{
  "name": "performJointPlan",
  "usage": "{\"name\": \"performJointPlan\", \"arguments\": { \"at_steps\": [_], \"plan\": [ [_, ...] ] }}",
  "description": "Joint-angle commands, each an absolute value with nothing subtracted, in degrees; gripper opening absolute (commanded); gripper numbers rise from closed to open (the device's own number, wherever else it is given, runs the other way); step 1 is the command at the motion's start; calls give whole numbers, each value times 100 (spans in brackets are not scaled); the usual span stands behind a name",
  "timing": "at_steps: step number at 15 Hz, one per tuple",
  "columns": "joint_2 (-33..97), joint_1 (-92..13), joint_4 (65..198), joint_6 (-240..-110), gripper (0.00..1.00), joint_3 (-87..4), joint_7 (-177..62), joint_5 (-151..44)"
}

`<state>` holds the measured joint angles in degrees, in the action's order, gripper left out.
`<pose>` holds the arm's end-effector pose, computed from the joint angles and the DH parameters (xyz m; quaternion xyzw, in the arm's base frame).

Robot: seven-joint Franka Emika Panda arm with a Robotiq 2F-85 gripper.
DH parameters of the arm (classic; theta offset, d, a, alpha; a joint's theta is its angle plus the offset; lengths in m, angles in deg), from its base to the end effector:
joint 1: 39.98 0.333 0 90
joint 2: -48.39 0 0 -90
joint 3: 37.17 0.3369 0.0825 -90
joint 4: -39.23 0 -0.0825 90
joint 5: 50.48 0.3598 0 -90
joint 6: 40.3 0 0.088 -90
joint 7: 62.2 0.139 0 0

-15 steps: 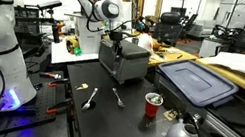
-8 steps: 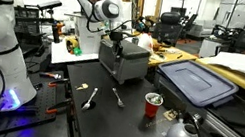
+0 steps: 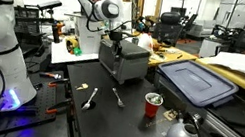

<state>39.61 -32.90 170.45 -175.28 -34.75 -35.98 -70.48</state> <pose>0.4997 0.0712 0.2860 0.9924 -0.0166 -0.0056 0.1218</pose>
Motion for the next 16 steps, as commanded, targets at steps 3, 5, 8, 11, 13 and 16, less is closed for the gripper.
{"name": "performJointPlan", "arguments": {
  "at_steps": [3,5,8,11,13,16],
  "plan": [
    [4003,-3261,17098,-17436,0,-3500,-3560,-6927],
    [3971,-3256,17099,-17422,0,-3525,-3493,-7014],
    [3951,-3263,17109,-17401,0,-3537,-3483,-7031],
    [3927,-3264,17129,-17387,0,-3552,-3447,-7064],
    [3911,-3260,17145,-17378,0,-3571,-3384,-7137],
    [3858,-3224,17161,-17371,0,-3616,-3141,-7416]
  ]
}}
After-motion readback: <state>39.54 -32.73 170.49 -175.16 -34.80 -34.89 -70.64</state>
